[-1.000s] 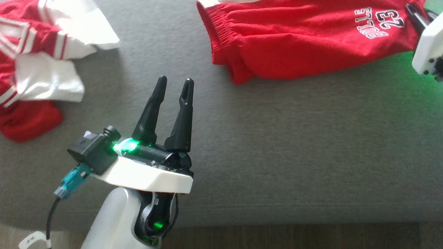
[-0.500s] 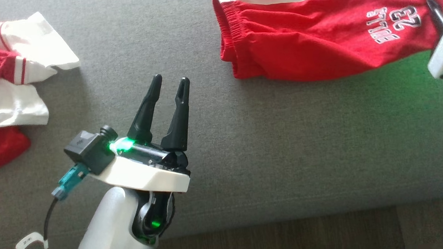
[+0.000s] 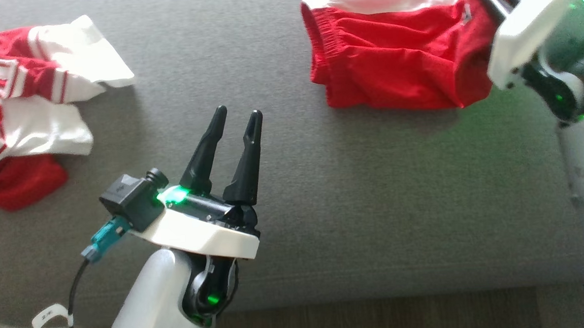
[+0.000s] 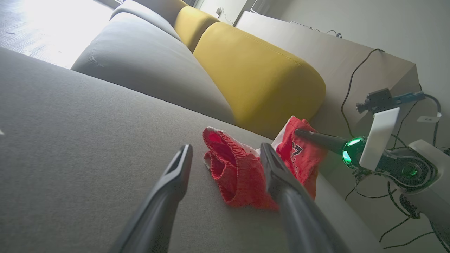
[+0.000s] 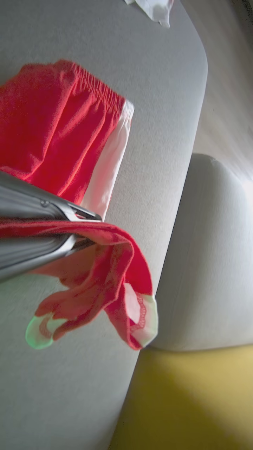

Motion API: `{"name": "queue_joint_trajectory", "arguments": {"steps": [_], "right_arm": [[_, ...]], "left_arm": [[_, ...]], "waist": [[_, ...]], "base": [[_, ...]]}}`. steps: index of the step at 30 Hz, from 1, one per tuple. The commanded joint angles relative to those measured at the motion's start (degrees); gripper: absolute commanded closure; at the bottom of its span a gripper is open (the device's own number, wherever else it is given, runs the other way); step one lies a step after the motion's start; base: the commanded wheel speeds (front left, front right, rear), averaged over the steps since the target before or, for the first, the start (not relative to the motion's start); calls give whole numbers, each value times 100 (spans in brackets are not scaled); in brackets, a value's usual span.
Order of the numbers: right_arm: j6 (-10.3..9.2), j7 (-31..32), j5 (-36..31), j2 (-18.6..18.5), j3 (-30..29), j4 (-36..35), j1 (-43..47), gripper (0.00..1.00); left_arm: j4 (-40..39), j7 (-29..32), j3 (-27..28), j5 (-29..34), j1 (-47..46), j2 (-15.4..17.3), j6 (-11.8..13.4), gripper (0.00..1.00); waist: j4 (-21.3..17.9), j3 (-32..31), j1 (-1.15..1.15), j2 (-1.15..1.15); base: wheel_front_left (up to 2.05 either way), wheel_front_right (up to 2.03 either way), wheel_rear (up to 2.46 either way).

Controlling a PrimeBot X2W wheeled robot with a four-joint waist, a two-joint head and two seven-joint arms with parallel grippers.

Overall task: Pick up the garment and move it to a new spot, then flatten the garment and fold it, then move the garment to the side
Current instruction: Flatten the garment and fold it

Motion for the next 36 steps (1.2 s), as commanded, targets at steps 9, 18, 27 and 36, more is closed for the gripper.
{"name": "queue_joint_trajectory", "arguments": {"steps": [9, 18, 27, 36], "right_arm": [[-2, 118, 305, 262, 1015, 19, -362, 100], [-2, 252, 630, 341, 1759, 99, -213, 100], [-2, 127, 776, 407, 2082, 319, -85, 0], [-2, -337, 1064, 469, 1769, -209, 307, 0]], "left_arm": [[-159, -29, 74, -225, 125, 21, 0, 0], [-171, -29, 28, -330, 181, 20, 0, 0], [-192, -29, 15, -328, 202, 20, 0, 0], [-195, -29, 80, -246, 263, 20, 0, 0]], "waist": [[454, -161, 0, 0], [561, -197, 0, 0], [520, -256, 0, 0], [417, -333, 0, 0]], "base": [[0, 0, 0], [0, 0, 0], [0, 0, 0], [0, 0, 0]]}}
